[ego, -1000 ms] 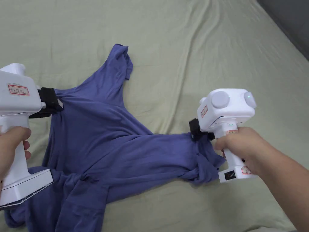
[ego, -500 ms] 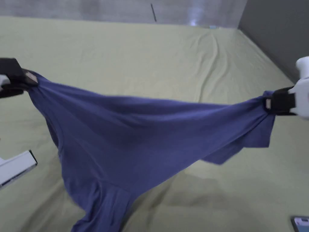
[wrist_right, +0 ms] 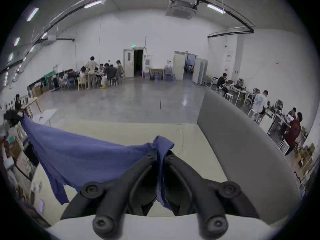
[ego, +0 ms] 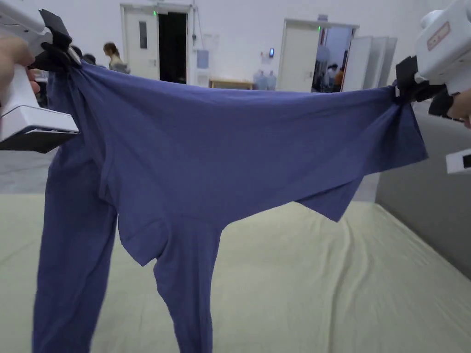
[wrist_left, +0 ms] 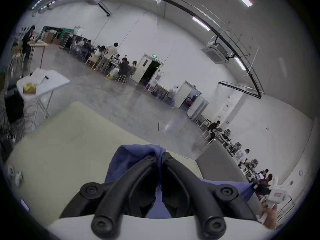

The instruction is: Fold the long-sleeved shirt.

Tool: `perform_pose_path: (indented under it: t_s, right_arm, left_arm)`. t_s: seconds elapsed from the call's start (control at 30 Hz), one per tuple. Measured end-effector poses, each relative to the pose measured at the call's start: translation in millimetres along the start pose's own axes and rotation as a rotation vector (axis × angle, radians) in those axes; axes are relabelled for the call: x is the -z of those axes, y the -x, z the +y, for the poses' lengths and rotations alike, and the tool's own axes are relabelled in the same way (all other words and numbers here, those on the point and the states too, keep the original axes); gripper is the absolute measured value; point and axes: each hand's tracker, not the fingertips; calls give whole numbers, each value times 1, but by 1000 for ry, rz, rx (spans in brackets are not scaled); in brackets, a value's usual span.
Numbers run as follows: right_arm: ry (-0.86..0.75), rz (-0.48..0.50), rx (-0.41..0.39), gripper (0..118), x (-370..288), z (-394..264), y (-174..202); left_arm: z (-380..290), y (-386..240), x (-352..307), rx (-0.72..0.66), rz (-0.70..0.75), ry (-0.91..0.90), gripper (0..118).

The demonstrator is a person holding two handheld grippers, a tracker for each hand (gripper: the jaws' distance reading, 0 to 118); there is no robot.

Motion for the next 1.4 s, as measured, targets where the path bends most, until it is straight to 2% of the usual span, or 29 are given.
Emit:
perform_pose_path:
  t_s: [0.07, 0.1, 0.13, 0.23, 0.3, 0.43, 0.53, 0.63, 0.8, 0.87, 0.93, 1.03, 1.13, 1.17, 1.27, 1.33, 1.4]
  right_arm:
    - [0, -31, 29, 8, 10, 31, 3]
    - [-24, -24, 21, 8, 13, 46, 3]
    - [-28, -41, 47, 8, 14, 59, 4]
    - [-72, -10, 93, 8, 19, 85, 5]
    - [-99, 0, 79, 8, 21, 93, 10]
    - [-104, 0, 64, 8, 40, 80, 11]
    - [-41, 34, 70, 8, 76, 49, 7]
    - [28, 59, 86, 8, 111, -9, 5]
    - [170, 155, 116, 8, 166, -141, 3]
    - [213, 222, 131, 8, 181, -202, 2]
    - [274, 243, 135, 8, 184, -270, 4]
    - [362, 271, 187, 8, 167, -366, -2]
    - [432, 247, 127, 8, 137, -445, -8]
    - [447, 248, 131, 8, 126, -468, -11]
    - [513, 256, 165, 8, 98, -523, -23]
    - [535, 240, 137, 8, 77, -549, -25]
    - [561, 217, 107, 7, 57, -570, -26]
  left_arm:
    - [25, -6, 11, 44, 40, -17, 1]
    - [38, -6, 19, 34, 35, -23, 1]
    - [48, -6, 24, 9, 29, -30, 1]
    - [67, -6, 34, -49, 8, -51, 1]
    - [74, -5, 41, -51, -6, -71, 1]
    - [50, 0, 40, -43, 1, -68, 1]
    - [19, 20, 55, -57, 29, -12, 1]
    - [-31, 47, 74, -79, 52, 77, 1]
    - [-142, 97, 88, -7, 144, 232, 1]
    - [-197, 120, 84, -53, 161, 261, 1]
    - [-246, 152, 81, -108, 155, 319, 1]
    - [-313, 185, 55, -77, 188, 432, 1]
    - [-366, 215, 15, -68, 215, 519, 1]
    - [-379, 222, -2, -63, 229, 541, 1]
    - [-416, 240, -48, -53, 258, 615, 1]
    - [-433, 251, -78, -100, 231, 648, 1]
    - [-444, 254, -105, -76, 236, 660, 1]
